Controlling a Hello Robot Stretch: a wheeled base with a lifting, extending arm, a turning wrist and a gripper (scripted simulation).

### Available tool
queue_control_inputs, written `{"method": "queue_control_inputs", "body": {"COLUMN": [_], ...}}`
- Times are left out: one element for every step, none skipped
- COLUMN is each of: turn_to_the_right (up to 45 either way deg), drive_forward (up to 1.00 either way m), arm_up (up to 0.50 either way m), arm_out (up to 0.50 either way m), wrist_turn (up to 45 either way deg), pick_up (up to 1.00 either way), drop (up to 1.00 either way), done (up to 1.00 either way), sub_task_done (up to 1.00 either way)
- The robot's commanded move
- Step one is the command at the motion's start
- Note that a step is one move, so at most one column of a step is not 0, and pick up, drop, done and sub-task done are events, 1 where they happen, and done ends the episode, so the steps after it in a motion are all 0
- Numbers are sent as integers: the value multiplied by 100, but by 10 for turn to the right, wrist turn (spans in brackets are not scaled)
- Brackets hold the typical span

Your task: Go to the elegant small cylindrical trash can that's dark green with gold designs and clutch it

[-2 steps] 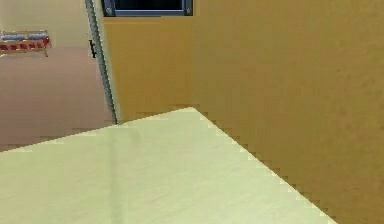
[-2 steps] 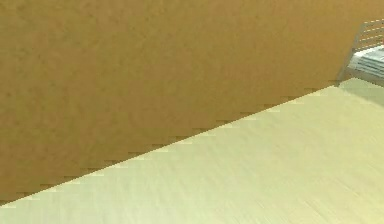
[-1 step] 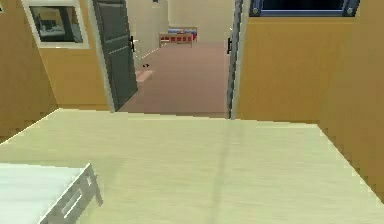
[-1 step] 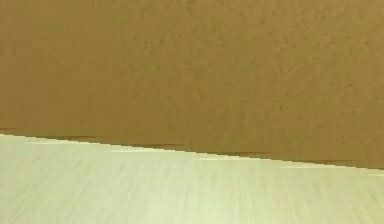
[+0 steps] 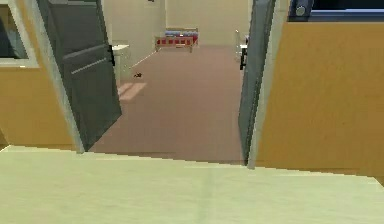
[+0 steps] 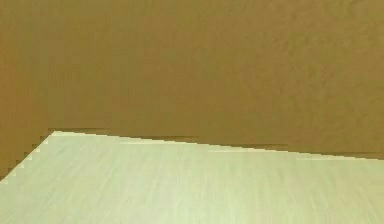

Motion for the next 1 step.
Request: {"method": "queue_control_inputs", "body": {"turn_to_the_right": [-30], "drive_forward": [0], "arm_up": [0], "arm_out": [0], "wrist_turn": [0], "pick_up": [0], "drop": [0], "done": [0], "sub_task_done": [0]}}
